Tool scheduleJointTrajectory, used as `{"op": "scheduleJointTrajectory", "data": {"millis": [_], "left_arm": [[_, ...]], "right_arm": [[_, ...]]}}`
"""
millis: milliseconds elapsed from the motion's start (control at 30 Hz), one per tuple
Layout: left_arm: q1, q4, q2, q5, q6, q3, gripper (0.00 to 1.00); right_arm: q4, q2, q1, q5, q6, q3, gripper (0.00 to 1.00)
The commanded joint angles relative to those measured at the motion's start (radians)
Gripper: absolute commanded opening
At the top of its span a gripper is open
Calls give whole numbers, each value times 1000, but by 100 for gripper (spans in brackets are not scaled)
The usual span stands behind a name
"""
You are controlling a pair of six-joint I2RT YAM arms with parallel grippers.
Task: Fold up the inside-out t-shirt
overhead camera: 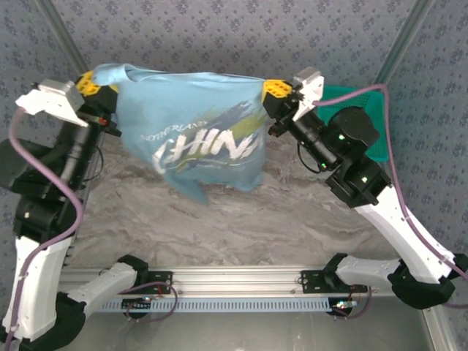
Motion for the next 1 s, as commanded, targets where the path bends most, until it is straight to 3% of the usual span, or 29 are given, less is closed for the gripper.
{"op": "scheduleJointTrajectory", "data": {"millis": [0, 200, 333, 467, 700, 967], "left_arm": [[9, -148, 47, -22, 46, 139, 0], [-4, -207, 198, 194, -71, 166, 0], [-129, -178, 277, 258, -95, 167, 0], [-204, -189, 327, 316, -156, 185, 0], [-190, -167, 222, 163, -258, -45, 0], [-43, -169, 47, 9, -464, -563, 0]], "right_arm": [[-37, 13, -26, 144, -82, 62, 0], [-96, 17, -235, 226, -47, 94, 0], [-138, 23, -382, 199, -9, 135, 0], [-180, 101, -457, 126, -3, 246, 0], [-249, 419, -394, -7, 6, 503, 0], [-402, 1032, -168, -147, -7, 936, 0]]}}
